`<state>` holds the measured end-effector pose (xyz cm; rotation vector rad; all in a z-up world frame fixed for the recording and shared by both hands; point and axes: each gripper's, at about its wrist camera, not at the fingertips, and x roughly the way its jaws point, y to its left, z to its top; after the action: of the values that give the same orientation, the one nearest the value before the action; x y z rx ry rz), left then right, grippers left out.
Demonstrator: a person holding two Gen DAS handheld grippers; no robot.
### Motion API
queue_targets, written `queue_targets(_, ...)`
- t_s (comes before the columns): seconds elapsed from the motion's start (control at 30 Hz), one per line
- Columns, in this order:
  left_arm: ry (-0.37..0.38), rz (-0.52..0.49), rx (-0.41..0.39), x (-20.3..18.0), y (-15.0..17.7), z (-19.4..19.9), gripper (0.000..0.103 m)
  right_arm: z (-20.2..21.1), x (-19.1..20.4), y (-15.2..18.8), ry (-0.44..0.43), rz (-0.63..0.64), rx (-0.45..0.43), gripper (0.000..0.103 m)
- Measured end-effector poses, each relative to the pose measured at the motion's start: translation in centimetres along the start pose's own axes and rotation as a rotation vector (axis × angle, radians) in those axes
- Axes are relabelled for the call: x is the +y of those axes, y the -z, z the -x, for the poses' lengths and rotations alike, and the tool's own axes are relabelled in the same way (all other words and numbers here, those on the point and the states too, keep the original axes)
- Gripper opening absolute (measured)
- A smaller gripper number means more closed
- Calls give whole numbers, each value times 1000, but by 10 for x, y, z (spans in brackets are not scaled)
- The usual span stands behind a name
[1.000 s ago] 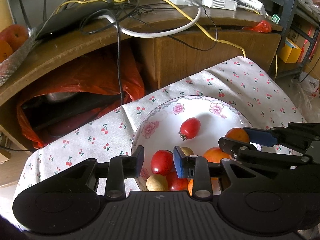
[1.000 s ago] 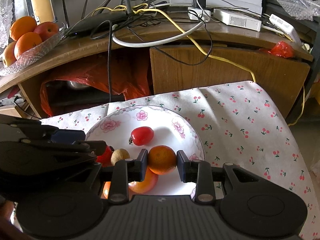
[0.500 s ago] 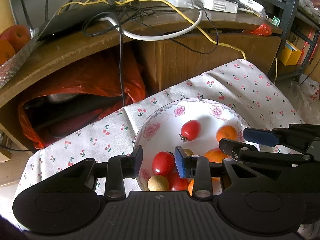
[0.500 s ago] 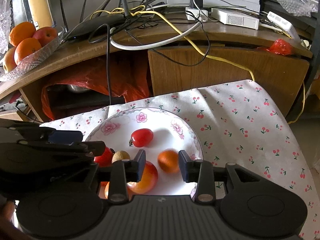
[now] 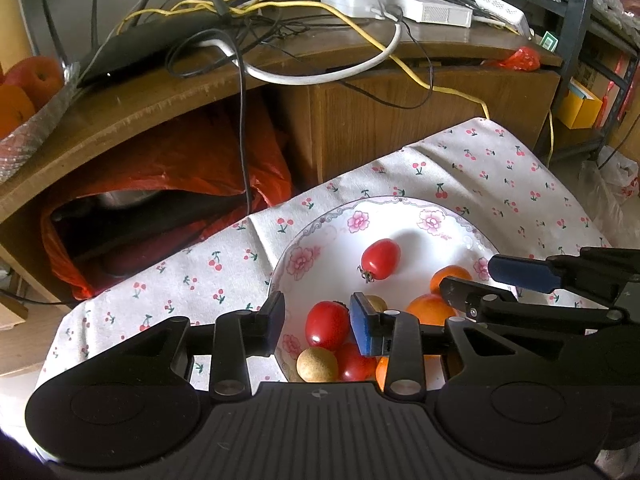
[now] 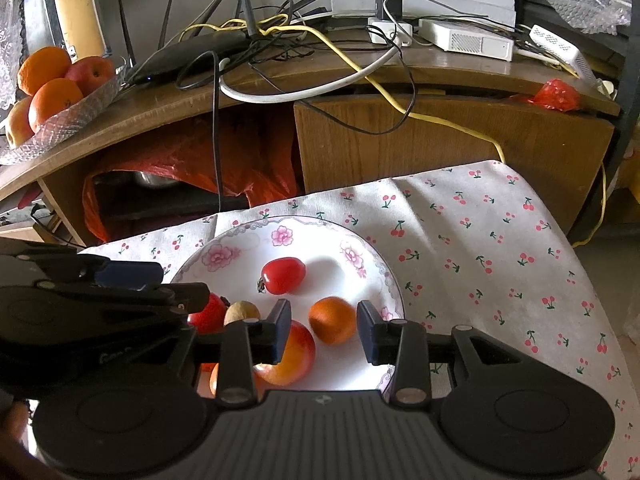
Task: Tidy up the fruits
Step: 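Open the left tool to release the potato into the bowl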
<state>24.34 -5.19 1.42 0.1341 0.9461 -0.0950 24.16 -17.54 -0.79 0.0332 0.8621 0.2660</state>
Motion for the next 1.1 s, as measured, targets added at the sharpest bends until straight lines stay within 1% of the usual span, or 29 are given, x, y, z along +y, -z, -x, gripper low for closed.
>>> queue_targets(0.3,-7,-18,-11,-1,5,9,44,7,4,2,2,-1,-5,36)
queue_targets(0.7,-9,-51,-14,-1,20,27,45,24,12,14,-5,10,0,36)
queue_targets(0.9,5,-64,3,4,31,32,47,31,19,23,-12,18,12,36)
queue_targets(1.1,12,-76,20,11,45,38,51,36,26,35,-43,14,32,36)
